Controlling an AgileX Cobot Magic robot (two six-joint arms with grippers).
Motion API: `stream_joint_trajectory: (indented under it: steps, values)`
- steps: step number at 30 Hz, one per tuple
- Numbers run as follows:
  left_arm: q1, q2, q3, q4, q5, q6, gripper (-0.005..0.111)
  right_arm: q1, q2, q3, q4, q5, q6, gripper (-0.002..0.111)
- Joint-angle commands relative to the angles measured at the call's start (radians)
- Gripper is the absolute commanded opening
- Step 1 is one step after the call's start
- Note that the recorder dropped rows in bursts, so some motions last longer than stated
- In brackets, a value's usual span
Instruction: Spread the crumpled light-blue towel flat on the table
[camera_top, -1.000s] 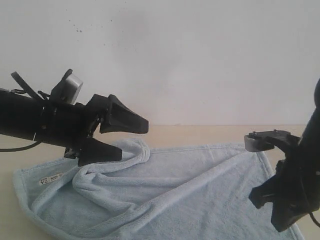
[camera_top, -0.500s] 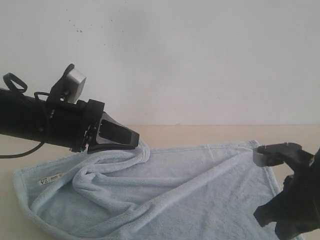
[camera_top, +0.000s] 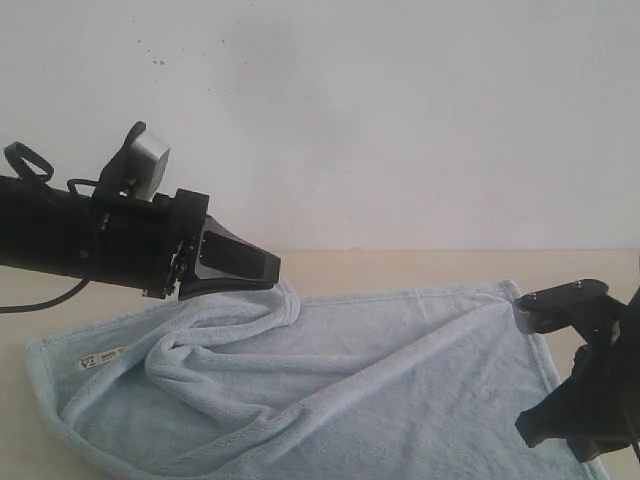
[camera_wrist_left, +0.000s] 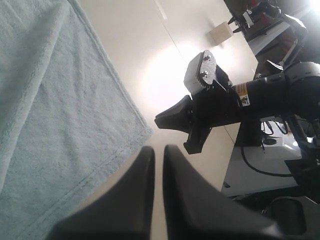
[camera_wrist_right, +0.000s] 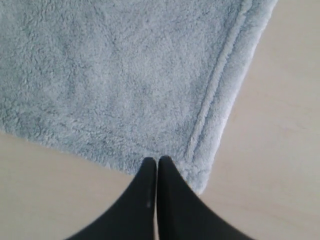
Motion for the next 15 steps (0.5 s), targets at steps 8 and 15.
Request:
stream_joint_trajectory:
  steps: [8, 15]
  values:
    - [0.001, -0.008, -0.007, -0.034, 0.001, 0.093, 0.006, -0.002, 0.0, 0.001, -0.01, -0.059, 0.007, 0.0]
    - [0.001, -0.008, -0.007, -0.035, 0.003, 0.093, 0.006, -0.002, 0.013, 0.001, -0.013, -0.001, -0.043, 0.0]
